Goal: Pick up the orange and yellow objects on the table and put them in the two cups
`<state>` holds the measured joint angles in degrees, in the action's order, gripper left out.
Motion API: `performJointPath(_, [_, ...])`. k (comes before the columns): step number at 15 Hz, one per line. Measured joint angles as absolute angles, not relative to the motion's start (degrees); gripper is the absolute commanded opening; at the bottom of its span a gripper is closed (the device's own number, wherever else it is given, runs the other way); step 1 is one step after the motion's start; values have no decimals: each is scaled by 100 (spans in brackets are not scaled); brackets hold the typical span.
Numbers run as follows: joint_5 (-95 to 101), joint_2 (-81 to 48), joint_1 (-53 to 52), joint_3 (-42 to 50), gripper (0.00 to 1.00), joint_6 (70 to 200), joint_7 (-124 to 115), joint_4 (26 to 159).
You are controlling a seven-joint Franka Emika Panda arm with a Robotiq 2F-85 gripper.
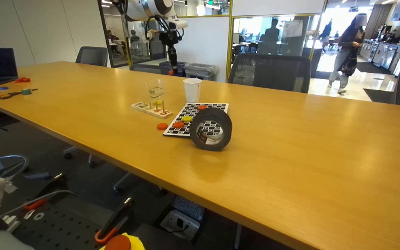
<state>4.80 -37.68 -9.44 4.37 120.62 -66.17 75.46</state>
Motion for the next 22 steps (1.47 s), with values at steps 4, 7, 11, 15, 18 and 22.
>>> performJointPath(4, [682,-3776,-926,638,21,12061,-6617,7541])
performJointPath(7, [731,-3836,-854,744,21,12050,-6617,7510])
performJointPath(11, [734,-3995,-753,780,21,11996,-6610,7379])
performJointPath(15, [734,-4166,-718,788,21,11946,-6610,7200])
performJointPath(18, [734,-4297,-694,788,66,11892,-6604,7020])
performJointPath(22, [731,-4414,-646,776,87,11820,-6527,6832])
